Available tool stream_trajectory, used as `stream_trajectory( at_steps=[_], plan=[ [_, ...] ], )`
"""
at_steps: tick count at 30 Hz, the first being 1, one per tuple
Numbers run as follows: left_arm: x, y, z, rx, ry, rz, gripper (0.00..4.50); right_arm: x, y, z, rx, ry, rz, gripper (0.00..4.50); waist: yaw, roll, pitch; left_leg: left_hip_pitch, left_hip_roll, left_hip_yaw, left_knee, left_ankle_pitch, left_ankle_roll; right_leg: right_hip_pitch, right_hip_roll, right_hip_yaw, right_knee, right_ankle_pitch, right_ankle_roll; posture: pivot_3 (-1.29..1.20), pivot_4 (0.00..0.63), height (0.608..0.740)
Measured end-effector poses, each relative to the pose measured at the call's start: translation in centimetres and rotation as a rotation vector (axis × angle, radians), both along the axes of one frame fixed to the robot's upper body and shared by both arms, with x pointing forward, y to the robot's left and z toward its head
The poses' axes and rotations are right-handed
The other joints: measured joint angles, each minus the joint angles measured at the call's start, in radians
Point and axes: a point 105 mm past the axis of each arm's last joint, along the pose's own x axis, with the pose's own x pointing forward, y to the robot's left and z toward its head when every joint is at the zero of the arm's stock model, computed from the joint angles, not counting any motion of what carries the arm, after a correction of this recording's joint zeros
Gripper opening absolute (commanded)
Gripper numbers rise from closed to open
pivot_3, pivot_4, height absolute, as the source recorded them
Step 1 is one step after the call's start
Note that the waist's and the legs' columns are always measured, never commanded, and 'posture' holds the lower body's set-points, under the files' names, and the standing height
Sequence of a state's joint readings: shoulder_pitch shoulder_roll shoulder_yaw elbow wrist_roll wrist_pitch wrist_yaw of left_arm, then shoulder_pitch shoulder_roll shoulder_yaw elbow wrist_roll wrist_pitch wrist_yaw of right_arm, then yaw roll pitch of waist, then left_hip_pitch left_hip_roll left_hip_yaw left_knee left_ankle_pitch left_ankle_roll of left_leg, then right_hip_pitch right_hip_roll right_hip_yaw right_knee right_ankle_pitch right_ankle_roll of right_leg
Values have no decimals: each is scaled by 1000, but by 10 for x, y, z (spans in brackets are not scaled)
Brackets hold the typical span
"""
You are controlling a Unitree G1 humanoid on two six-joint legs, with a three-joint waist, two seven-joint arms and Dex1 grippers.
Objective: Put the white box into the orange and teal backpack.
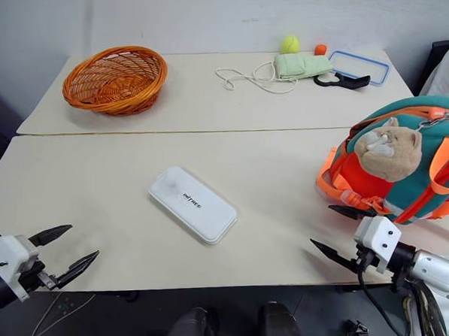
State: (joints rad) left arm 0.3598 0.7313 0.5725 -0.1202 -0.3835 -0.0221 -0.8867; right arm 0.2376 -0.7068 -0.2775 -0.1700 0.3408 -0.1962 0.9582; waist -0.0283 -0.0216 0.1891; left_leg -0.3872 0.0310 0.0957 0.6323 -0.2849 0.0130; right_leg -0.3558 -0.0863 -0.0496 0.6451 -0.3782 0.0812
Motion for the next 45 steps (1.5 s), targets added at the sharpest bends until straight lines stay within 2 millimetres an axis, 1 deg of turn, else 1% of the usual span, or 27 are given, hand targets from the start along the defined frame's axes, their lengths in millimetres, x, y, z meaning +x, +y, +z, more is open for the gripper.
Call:
stream_trajectory(
  at_steps=[4,7,9,10,11,12,13,14,16,17,18,19,20,23,25,26,29,32,36,38,41,43,45],
  plan=[
    [-1,-2,2,-14,24,-16,4500,1,3,-2,4,12,9,4460,-1,0,0,0,0,0,0,0,0,0,0,0,0,0,0,0,150,740],
    [0,-6,7,-78,40,-36,4500,2,12,-2,23,30,27,4460,-1,0,0,0,0,0,0,0,0,0,0,0,1,0,0,0,150,740],
    [10,-7,14,-110,44,-28,4500,2,24,1,61,51,54,4460,0,0,0,0,0,-1,0,1,-1,0,0,0,2,0,0,0,150,740],
    [20,-10,21,-124,25,-25,4500,2,36,3,85,62,91,4286,1,0,0,0,0,-2,0,2,-1,0,0,-1,3,0,0,0,150,740],
    [27,-14,27,-131,12,-32,4313,1,45,6,99,72,121,4072,3,0,0,0,0,-3,1,2,-1,0,0,-1,3,0,0,0,150,740],
    [39,-21,35,-138,-12,-46,4106,1,57,8,110,86,159,3862,6,0,0,0,-1,-3,1,3,-1,0,-1,-2,4,0,0,0,150,740],
    [50,-27,42,-132,-40,-62,3913,1,69,10,116,93,200,3527,7,0,0,0,-1,-3,2,3,-1,0,-1,-2,6,0,0,0,150,740],
    [66,-33,46,-85,-65,-65,3600,1,81,11,115,112,240,3200,8,0,0,1,-2,-3,1,3,-1,0,-1,-2,6,0,0,0,150,740],
    [95,-33,51,-4,-115,-10,2983,1,100,8,102,145,308,2515,8,-1,-1,0,-2,-2,1,3,-1,-1,-1,-2,7,0,0,0,150,740],
    [111,-32,53,-2,-132,22,2653,1,108,4,81,163,338,2122,8,-1,-1,0,-2,-2,2,3,-2,-1,-1,-2,7,0,0,0,150,740],
    [129,-35,56,-25,-148,45,2309,1,117,1,52,175,383,1725,8,-2,-1,-2,-2,-2,3,6,-6,-3,-1,-3,8,0,0,0,150,740],
    [139,-41,57,-36,-149,41,2050,1,124,-2,26,176,418,1438,8,-2,-1,-3,-2,-2,4,6,-7,-4,-1,-3,9,0,0,0,150,740],
    [151,-50,54,-37,-137,25,1701,2,130,-6,-5,175,452,1044,7,-2,-1,-3,-2,-1,6,6,-7,-4,0,-3,10,0,0,0,150,740],
    [169,-71,39,-4,-85,-46,742,8,142,-12,17,180,462,0,0,-3,-1,-4,-1,1,10,5,-6,-4,1,-3,12,0,0,0,150,740],
    [178,-82,30,-14,-49,-86,127,13,147,-18,1,190,468,0,-1,-4,-1,-7,0,1,15,4,-6,-5,1,-4,14,0,0,0,150,740],
    [181,-85,28,-20,-38,-94,24,15,149,-20,-9,189,470,0,0,-4,-1,-8,0,0,16,4,-6,-6,1,-4,14,0,0,0,150,740],
    [184,-92,19,-1,-1,-146,24,26,154,-24,-17,176,451,0,0,-4,-1,-8,0,0,19,4,-6,-6,1,-4,14,0,0,0,150,740],
    [181,-104,9,0,37,-220,24,29,157,-25,-18,173,447,0,2,-4,-1,-7,0,-1,19,4,-6,-5,1,-4,14,0,0,0,150,740],
    [176,-107,6,-1,55,-254,24,35,157,-24,-27,166,441,0,2,-4,-1,-8,0,-1,18,4,-6,-5,1,-4,15,0,0,0,150,740],
    [171,-108,3,4,66,-271,24,40,155,-25,-35,173,430,0,1,-4,-1,-8,0,-1,18,4,-6,-5,1,-4,16,0,0,0,150,740],
    [161,-105,1,0,75,-268,24,46,149,-25,-65,163,432,0,-1,-4,-1,-7,0,-1,18,4,-6,-5,1,-4,15,0,0,0,150,740],
    [151,-104,0,-4,83,-273,24,52,139,-23,-89,154,413,0,0,-4,-1,-7,0,-1,18,4,-6,-5,0,-4,15,0,0,0,150,740],
    [141,-107,-2,-1,101,-291,24,59,126,-20,-109,149,379,0,1,-4,-1,-6,0,-2,18,4,-6,-4,0,-4,15,0,0,0,150,740]
  ],
)
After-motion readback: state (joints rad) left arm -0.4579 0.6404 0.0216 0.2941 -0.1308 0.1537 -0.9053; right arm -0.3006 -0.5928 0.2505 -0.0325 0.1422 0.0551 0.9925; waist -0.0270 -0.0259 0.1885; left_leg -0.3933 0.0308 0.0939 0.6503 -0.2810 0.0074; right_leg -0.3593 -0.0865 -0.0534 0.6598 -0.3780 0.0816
